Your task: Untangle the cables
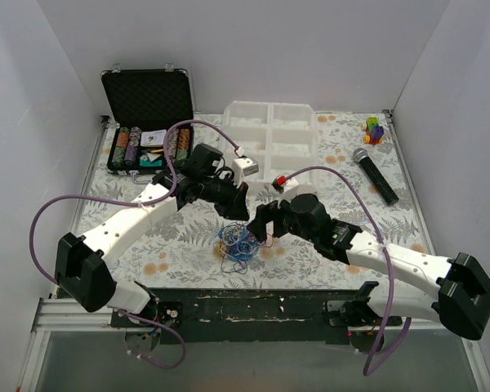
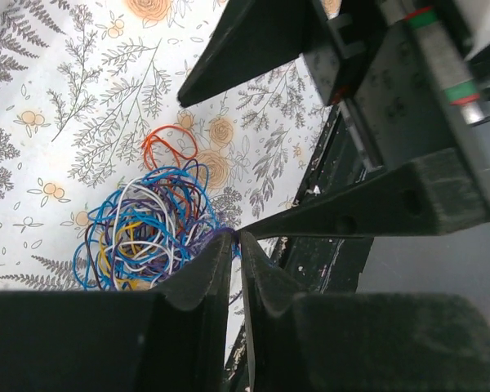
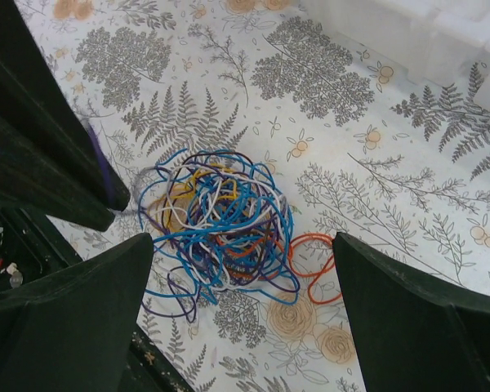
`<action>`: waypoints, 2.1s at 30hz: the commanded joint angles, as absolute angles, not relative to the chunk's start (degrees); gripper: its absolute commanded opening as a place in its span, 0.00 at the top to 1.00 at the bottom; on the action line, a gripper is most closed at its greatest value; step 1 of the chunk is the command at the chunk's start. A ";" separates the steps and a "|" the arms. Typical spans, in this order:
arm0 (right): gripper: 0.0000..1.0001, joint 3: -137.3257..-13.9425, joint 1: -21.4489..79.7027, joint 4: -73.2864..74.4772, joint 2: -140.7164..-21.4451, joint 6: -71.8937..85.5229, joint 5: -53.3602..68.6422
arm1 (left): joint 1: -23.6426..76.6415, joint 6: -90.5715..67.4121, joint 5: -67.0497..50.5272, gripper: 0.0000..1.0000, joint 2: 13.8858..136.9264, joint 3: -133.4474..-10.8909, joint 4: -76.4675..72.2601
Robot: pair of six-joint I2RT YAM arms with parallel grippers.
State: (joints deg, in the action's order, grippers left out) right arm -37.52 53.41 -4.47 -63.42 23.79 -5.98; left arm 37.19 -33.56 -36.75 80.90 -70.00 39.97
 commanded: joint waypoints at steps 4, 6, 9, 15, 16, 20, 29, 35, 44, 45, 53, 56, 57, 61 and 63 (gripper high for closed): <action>0.00 -36.48 53.97 -18.88 -67.23 24.52 -5.98 | 36.91 -30.94 -40.52 0.88 76.20 -74.70 46.40; 0.00 -37.00 53.96 -19.77 -69.60 24.87 -5.63 | 36.91 -30.33 -39.38 0.89 76.20 -75.41 47.89; 0.00 -38.67 53.96 -17.41 -71.63 26.36 -5.45 | 36.30 -30.06 -36.31 0.91 75.85 -76.46 48.52; 0.00 -31.83 54.23 -15.83 -63.56 28.21 -7.90 | 34.28 -28.57 -30.24 0.82 75.41 -69.63 45.54; 0.00 -30.86 54.23 -14.69 -61.63 28.56 -8.69 | 34.10 -28.56 -29.54 0.72 75.67 -67.87 44.40; 0.00 -28.22 54.23 -11.52 -58.19 30.14 -11.16 | 33.57 -29.70 -28.83 0.32 77.86 -63.20 39.83; 0.00 -26.54 54.23 -8.27 -57.57 32.25 -12.48 | 33.49 -34.53 -30.68 0.09 84.81 -63.11 32.79; 0.00 -25.93 54.23 -7.82 -57.83 33.05 -12.13 | 33.49 -37.35 -29.36 0.11 88.06 -62.58 28.31; 0.00 -24.79 54.23 -8.26 -57.74 33.66 -11.78 | 33.40 -38.67 -34.79 0.53 91.93 -63.28 27.07; 0.00 -24.70 54.23 -8.35 -57.74 33.84 -11.78 | 33.40 -38.67 -35.67 0.61 92.98 -63.80 27.85; 0.00 -25.05 54.23 -8.26 -57.83 33.66 -11.60 | 33.22 -37.79 -34.72 1.00 91.07 -66.53 31.11; 0.00 -25.14 54.23 -8.61 -58.62 33.58 -11.34 | 33.13 -38.32 -35.24 1.00 88.43 -71.00 33.21; 0.00 -25.14 54.23 -8.70 -58.97 33.57 -11.16 | 33.13 -38.58 -35.33 1.00 87.72 -72.41 33.92; 0.00 -24.96 54.23 -9.05 -59.85 33.57 -11.07 | 33.13 -39.81 -36.39 1.00 85.00 -76.89 36.03; 0.00 -24.35 54.23 -9.49 -59.77 33.84 -10.90 | 33.13 -40.08 -36.65 1.00 83.85 -78.92 37.52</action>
